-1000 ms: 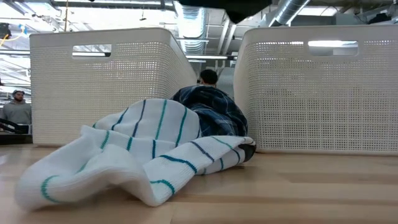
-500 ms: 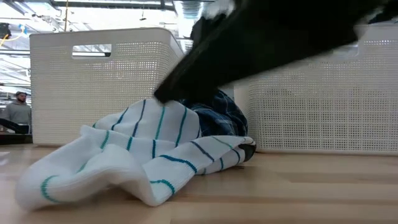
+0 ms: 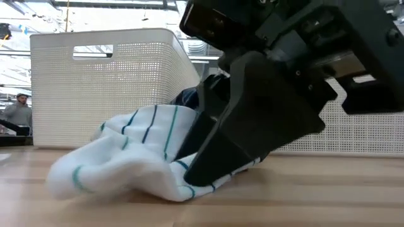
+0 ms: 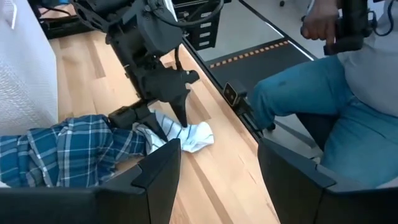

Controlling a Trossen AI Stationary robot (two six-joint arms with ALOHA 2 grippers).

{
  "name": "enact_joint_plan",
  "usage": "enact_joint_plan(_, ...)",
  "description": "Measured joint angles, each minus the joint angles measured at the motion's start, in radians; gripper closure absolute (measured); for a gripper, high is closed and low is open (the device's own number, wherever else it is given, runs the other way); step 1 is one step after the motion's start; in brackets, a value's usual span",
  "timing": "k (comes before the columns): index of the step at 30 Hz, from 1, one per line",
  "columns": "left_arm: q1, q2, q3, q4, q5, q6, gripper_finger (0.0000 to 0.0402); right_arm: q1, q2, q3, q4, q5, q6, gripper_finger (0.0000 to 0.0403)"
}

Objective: Sort clothes
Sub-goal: Put the right blue striped sock into the left white laundry bin

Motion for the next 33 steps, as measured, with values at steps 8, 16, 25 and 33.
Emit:
enact_joint_plan(8, -0.053, 0.0, 0.0, -0.002, -0.068, -0.005, 0.0193, 0.012, -0.002, 0.0, -0.018, -0.013, 0.006, 0.0293)
enact_joint_plan(16, -0.071, 0.0, 0.0, -0.001, -0.094, -0.016, 0.0193, 0.032, -0.002, 0.018, -0.026, -0.066, 0.003, 0.0385)
enact_joint_plan(25, -0.07, 0.0, 0.0, 0.001, -0.105, -0.014, 0.0193, 0.06, -0.01, 0.174, -0.161, -0.068, -0.076, 0.0393)
enact_joint_plan(33, -0.07, 0.0, 0.0, 0.004, -0.112, 0.004, 0.0194, 0.076, -0.011, 0.341, -0.315, -0.063, -0.161, 0.0395)
